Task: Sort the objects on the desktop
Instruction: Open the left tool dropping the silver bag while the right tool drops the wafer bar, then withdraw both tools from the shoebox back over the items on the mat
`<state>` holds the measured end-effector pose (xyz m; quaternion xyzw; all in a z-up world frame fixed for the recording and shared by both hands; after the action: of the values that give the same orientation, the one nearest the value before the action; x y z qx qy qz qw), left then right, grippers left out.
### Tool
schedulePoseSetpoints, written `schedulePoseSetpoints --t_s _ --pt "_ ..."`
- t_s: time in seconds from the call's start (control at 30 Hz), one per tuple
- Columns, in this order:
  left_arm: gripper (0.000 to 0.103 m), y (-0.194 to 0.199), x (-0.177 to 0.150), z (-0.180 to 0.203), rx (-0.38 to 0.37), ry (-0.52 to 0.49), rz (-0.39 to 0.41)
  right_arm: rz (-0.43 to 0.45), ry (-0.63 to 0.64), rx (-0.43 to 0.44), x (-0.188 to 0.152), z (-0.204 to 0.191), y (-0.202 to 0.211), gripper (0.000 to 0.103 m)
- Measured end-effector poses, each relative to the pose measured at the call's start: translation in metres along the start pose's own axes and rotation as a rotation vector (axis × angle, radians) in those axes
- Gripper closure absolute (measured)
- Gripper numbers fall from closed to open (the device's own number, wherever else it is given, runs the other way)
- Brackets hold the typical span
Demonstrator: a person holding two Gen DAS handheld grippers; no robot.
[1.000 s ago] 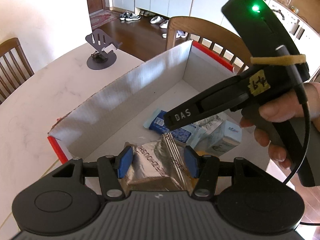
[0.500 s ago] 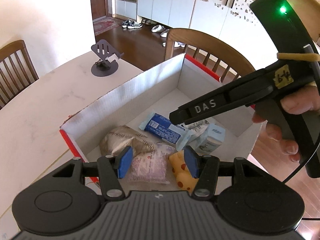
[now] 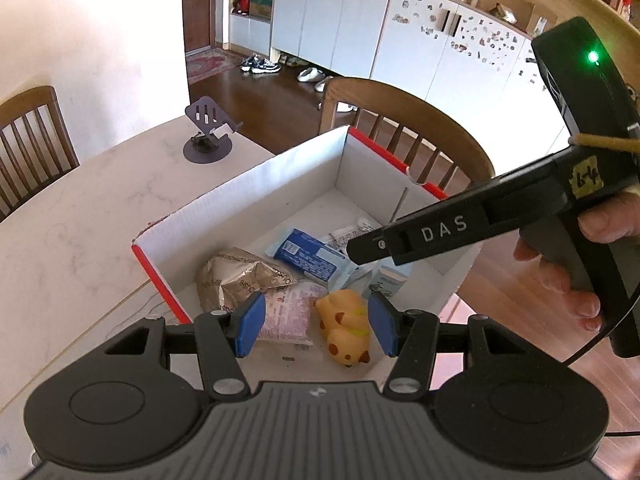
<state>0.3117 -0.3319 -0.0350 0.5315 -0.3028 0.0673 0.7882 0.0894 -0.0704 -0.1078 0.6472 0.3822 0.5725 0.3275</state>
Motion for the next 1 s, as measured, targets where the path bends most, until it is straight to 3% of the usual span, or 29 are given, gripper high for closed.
schedulePoseSetpoints --t_s 0.63,0.77,0.9,1.0 --pt "0.042 0.042 -0.032 -0.015 -0.005 0.025 0.032 0.048 -0.025 -0.022 -0.027 -0.034 0.03 0.032" --pt "0.032 0.055 -0.041 -0.024 0.007 0.052 0.057 0.064 -0.035 -0.036 -0.033 -0.042 0.033 0.027" --pt "0.03 0.065 -0.051 -0.034 0.004 0.076 0.067 0.072 -0.05 -0.043 -0.04 -0.05 0.033 0.024" --pt "0.021 0.071 -0.058 -0.04 0.004 0.081 0.067 0.068 -0.064 -0.043 -0.044 -0.059 0.033 0.022"
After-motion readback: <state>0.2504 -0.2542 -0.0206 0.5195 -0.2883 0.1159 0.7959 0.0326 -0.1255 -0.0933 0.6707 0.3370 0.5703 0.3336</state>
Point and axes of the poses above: each gripper's, at about its wrist camera, not at the fingertips, and y roughly against the way its jaws point, z to its right, x to its top, the point moved 8 cm from there along -y, roughly the way its jaws point, and after that the axes turned 13 degrees about y, right-handed, at the moved point
